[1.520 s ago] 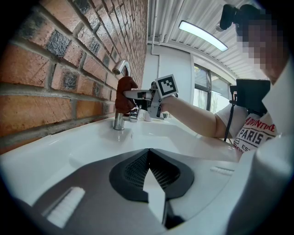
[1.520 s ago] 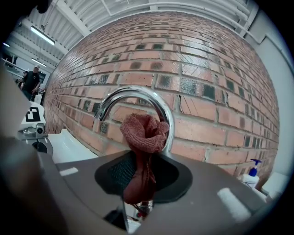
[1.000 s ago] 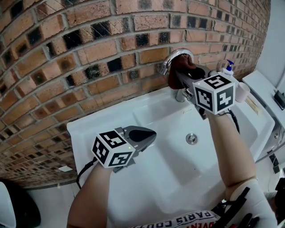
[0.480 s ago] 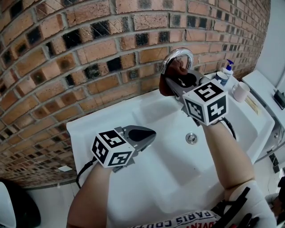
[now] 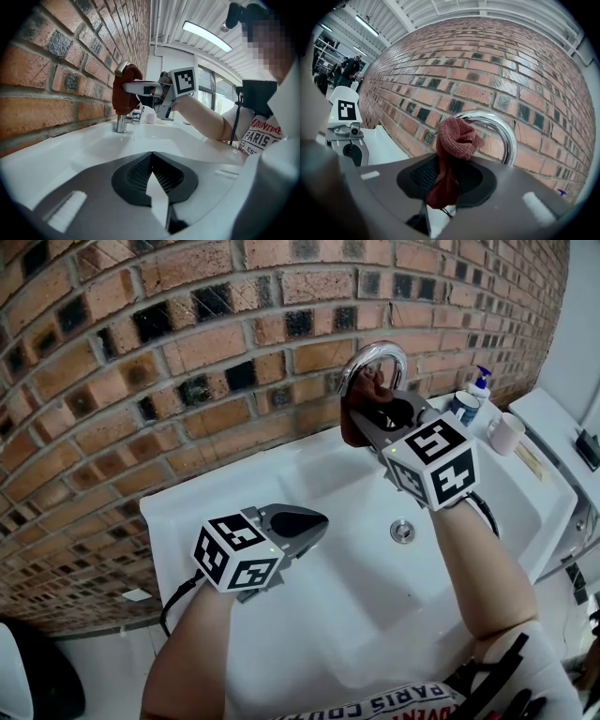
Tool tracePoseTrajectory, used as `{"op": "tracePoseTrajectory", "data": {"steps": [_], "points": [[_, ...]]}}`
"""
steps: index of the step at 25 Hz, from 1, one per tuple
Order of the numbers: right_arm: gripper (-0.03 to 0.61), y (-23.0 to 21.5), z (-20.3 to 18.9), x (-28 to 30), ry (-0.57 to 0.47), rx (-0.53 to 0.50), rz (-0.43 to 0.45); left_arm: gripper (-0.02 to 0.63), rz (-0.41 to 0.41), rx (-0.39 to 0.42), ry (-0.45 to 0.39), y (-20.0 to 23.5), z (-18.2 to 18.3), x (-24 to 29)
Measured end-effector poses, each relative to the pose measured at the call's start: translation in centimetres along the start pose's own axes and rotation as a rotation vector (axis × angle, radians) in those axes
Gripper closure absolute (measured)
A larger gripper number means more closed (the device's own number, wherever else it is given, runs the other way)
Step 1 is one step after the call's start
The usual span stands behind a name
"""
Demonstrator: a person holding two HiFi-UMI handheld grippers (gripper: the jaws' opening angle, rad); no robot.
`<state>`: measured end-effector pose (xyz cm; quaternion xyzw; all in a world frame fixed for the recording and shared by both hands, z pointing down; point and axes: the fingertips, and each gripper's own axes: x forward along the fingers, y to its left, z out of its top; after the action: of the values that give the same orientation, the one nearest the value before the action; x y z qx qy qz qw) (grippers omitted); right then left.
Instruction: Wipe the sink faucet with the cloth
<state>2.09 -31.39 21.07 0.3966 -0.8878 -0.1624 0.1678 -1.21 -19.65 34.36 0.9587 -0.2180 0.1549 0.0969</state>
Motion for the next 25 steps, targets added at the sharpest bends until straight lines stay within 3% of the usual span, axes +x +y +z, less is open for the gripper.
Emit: {"op": "tracePoseTrajectory", "data": {"steps": [6, 10, 21, 25], "points": [[0.482, 1.6, 0.6, -3.0, -0.014, 0.009, 0.053, 0.607, -0.002, -0.002, 0.002, 0.0, -0.1, 0.0], [0.482, 5.3, 0.0, -4.7, -0.010, 0.019, 0.142, 0.607, 0.000, -0.002, 0.002, 0.0, -0.1, -0.1], [0.483, 11.1, -7.1, -5.2, 0.045, 0.338, 0.395, 0.607, -0.002, -0.001, -0.001, -0.2, 0.0, -0.1], [0.486, 11.7, -8.1, -5.2, 0.059, 0.340, 0.460, 0.607, 0.000, -0.001, -0.001, -0.1, 0.0, 0.0]]}}
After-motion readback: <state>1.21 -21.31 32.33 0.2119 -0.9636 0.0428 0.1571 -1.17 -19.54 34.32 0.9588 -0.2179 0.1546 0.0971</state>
